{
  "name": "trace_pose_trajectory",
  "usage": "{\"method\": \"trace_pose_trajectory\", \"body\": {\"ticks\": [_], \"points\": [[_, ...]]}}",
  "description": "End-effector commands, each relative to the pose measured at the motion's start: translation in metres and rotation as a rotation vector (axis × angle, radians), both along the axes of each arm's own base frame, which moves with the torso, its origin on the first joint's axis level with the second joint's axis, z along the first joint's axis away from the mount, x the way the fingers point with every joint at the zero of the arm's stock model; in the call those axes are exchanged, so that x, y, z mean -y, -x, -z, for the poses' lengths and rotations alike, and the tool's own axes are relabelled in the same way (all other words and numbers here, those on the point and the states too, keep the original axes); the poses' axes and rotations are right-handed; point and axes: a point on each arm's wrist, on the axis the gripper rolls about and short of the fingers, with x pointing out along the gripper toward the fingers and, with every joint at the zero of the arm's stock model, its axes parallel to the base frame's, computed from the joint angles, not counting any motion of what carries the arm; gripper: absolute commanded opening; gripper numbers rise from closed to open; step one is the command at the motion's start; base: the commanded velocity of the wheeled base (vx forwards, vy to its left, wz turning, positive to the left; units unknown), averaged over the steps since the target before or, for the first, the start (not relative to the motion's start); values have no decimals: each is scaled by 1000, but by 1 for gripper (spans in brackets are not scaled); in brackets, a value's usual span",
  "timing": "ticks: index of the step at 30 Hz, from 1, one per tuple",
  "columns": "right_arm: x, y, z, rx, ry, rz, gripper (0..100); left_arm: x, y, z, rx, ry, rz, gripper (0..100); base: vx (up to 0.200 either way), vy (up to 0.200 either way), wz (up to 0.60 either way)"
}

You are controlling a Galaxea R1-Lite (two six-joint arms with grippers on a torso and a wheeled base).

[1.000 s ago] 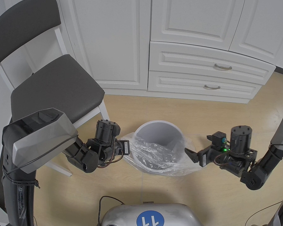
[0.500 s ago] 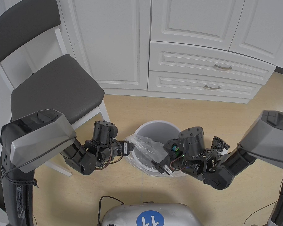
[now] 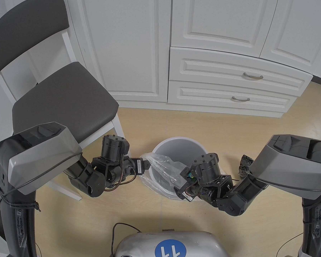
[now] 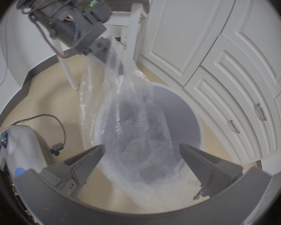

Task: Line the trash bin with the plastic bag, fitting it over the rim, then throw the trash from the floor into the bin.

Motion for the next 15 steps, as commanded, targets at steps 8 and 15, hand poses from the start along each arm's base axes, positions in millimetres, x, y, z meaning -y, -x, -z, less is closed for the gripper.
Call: {"method": "trace_pose_trajectory", "body": {"ticks": [8,15], "points": [[3,-40,-16,91,-64,72,0,-1,-2,10,-24,-4,12,100,0,0,0],[0,-75,-34,187,-156,122,0,0,-1,17,-38,-14,16,100,0,0,0]]}}
